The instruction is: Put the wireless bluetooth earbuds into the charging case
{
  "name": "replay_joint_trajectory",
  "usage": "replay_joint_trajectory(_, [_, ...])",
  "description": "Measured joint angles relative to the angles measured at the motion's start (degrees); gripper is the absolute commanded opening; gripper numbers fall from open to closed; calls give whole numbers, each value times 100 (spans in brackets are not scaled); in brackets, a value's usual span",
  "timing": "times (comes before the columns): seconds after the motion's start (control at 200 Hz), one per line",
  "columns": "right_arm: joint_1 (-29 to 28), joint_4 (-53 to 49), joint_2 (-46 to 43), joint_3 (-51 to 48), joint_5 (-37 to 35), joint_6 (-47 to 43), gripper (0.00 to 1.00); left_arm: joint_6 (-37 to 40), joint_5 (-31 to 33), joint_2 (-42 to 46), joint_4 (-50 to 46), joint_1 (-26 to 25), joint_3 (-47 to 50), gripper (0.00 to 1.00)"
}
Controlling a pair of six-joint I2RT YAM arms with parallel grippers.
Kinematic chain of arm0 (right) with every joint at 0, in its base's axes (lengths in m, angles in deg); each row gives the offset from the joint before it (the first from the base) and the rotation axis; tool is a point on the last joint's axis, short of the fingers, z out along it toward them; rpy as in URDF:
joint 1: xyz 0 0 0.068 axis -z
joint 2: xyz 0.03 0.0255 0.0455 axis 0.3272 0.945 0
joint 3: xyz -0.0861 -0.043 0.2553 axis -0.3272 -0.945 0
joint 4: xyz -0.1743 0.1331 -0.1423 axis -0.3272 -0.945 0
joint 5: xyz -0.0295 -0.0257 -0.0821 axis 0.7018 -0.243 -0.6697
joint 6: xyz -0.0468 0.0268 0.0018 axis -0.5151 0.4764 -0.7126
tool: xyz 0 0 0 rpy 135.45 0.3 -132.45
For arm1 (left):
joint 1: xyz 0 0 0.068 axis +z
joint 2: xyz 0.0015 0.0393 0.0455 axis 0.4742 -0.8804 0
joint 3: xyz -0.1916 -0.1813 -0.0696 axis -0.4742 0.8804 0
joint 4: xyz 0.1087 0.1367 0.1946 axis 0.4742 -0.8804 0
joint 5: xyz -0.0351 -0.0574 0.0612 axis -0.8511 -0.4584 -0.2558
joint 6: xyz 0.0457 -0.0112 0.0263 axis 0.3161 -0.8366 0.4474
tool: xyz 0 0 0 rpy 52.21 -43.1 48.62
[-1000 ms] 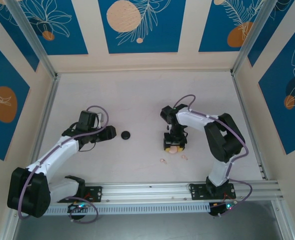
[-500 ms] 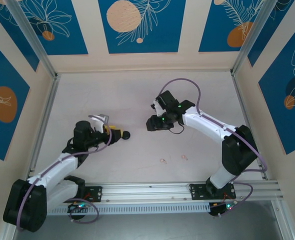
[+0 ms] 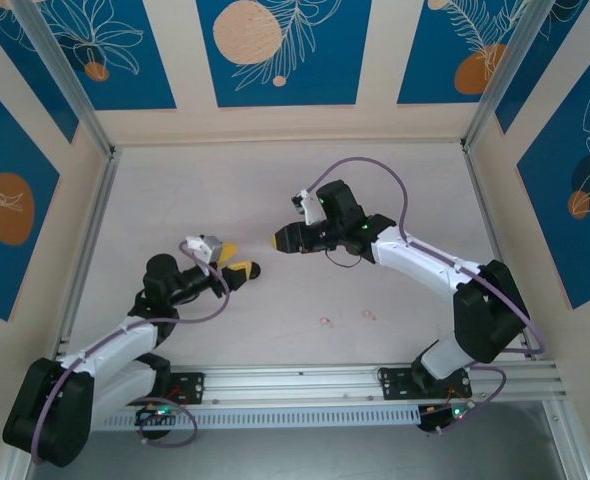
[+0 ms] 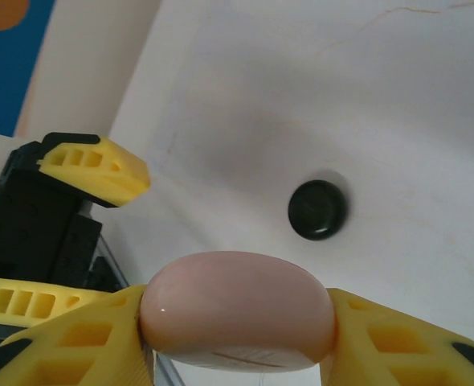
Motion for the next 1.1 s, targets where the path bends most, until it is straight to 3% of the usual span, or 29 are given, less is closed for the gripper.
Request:
replay_joint_trajectory(0.605, [-479, 1716, -90, -737, 404, 1056, 40, 103, 22, -758, 837, -632, -50, 60])
replay_joint_trajectory(0.895, [-627, 1965, -90, -745, 404, 1224, 41, 28, 129, -911, 1327, -754, -94, 50])
replay_joint_trajectory(1.1, [-669, 2006, -90, -752, 372, 1270, 41, -116, 199, -911, 1585, -798, -94, 36])
